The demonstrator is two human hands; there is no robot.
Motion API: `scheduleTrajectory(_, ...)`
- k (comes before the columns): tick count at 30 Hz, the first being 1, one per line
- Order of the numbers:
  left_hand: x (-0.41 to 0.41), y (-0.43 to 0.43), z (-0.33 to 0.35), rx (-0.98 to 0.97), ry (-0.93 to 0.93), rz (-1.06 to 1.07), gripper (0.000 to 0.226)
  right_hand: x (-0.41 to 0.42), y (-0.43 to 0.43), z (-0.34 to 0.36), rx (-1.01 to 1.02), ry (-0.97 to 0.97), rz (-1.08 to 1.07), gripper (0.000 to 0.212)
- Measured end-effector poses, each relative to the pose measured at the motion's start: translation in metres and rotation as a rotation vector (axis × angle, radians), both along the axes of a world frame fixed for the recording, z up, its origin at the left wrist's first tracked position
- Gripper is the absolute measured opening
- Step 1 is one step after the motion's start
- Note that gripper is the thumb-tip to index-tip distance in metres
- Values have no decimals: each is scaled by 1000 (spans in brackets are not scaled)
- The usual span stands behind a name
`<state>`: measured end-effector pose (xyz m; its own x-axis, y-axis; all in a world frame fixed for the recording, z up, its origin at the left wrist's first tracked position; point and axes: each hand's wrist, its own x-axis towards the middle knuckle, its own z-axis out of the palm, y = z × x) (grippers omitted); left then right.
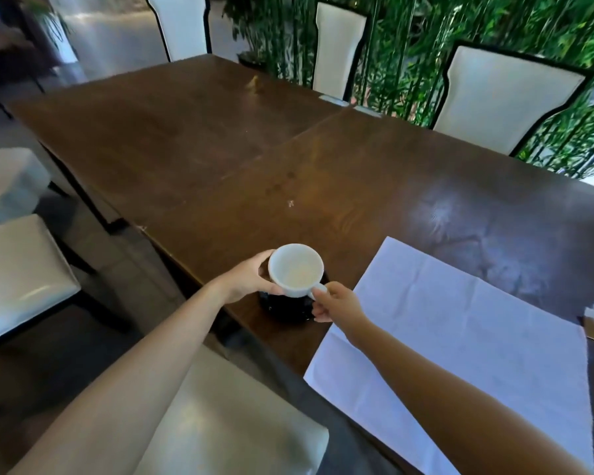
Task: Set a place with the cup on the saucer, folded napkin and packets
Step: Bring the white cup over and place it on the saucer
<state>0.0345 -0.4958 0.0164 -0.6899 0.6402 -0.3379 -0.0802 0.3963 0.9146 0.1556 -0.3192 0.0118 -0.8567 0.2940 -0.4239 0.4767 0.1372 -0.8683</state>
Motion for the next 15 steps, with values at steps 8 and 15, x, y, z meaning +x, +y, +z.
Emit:
scheduleTrajectory(8, -4, -2, -22, -26, -39, -6, 89, -3, 1, -18, 337, 3, 88, 31)
scheduleTrajectory(15, -4, -3, -29, -20, -73, -5, 91, -1, -5, -24, 442, 61, 51, 33)
